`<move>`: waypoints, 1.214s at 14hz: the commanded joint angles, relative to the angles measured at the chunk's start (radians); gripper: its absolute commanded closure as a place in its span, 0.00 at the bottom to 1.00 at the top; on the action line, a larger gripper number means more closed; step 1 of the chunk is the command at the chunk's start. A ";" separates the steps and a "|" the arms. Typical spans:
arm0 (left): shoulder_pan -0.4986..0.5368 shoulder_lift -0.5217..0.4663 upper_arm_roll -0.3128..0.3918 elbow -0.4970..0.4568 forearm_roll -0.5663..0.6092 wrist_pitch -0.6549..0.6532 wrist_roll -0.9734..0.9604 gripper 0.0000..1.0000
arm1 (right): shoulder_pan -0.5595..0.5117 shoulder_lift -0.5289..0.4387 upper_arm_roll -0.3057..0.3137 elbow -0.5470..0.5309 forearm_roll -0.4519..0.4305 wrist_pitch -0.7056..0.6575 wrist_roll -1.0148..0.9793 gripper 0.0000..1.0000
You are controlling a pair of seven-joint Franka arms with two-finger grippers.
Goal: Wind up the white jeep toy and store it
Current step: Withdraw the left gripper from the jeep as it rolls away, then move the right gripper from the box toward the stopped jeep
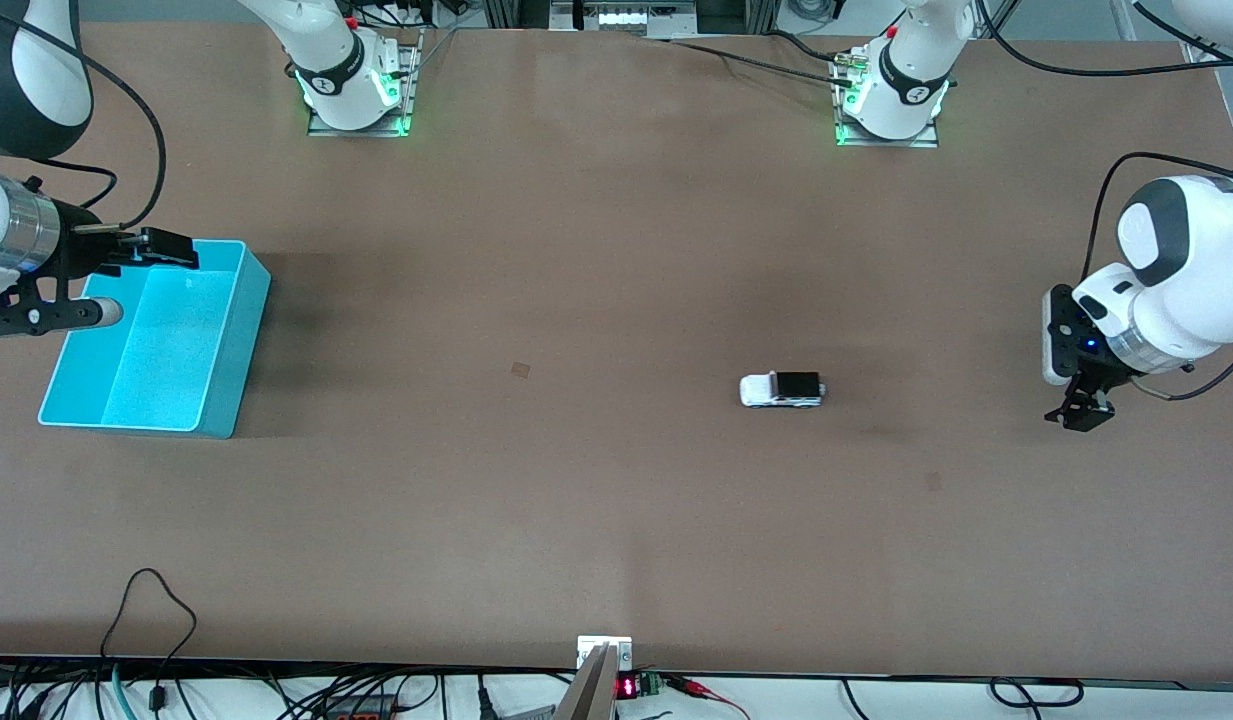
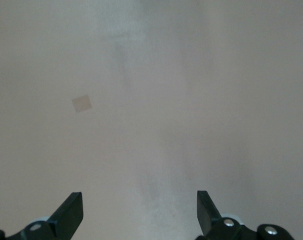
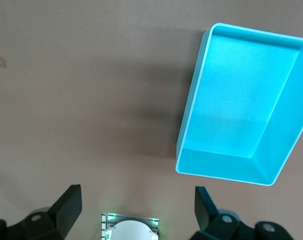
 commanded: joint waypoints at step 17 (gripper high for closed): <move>-0.133 -0.039 0.004 -0.031 -0.002 -0.048 0.008 0.00 | 0.016 -0.002 0.001 -0.001 0.023 -0.015 -0.011 0.00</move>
